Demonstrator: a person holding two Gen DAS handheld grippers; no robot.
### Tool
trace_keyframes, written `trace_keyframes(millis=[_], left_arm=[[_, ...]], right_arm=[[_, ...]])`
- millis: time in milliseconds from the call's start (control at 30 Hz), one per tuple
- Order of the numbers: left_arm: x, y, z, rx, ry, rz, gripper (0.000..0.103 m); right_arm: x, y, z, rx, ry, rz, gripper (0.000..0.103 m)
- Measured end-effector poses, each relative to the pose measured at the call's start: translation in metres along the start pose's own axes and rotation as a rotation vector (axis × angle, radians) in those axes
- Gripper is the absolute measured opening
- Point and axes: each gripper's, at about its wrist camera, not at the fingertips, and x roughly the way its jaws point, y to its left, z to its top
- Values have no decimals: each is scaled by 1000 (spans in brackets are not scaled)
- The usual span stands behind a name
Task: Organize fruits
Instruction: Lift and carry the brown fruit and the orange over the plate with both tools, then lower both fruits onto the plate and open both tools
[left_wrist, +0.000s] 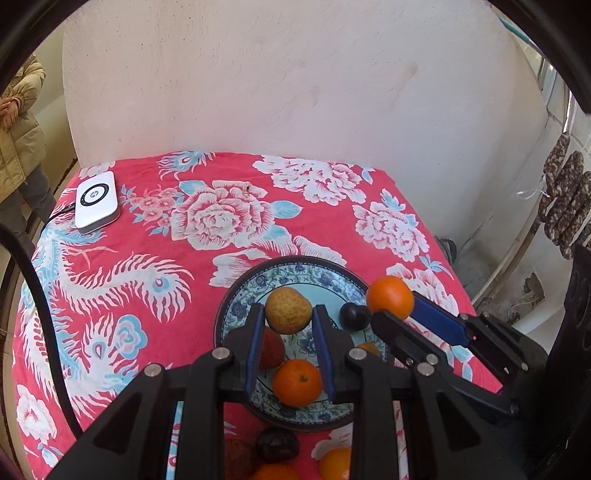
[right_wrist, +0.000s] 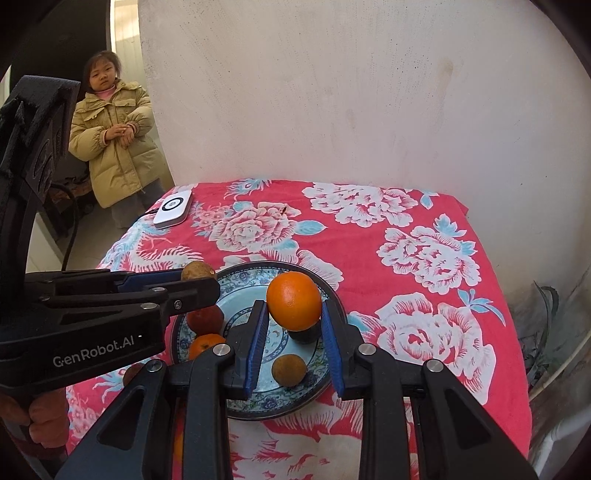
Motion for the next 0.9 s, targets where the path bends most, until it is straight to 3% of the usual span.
trace_keyframes(millis=[400, 900], left_arm=[[22, 4, 3, -14, 18, 5, 28], [25, 8, 0, -27, 20, -5, 28]], right_arm=[[28, -3, 2, -32, 38, -14, 30], [33, -3, 1, -22, 49, -12, 32]])
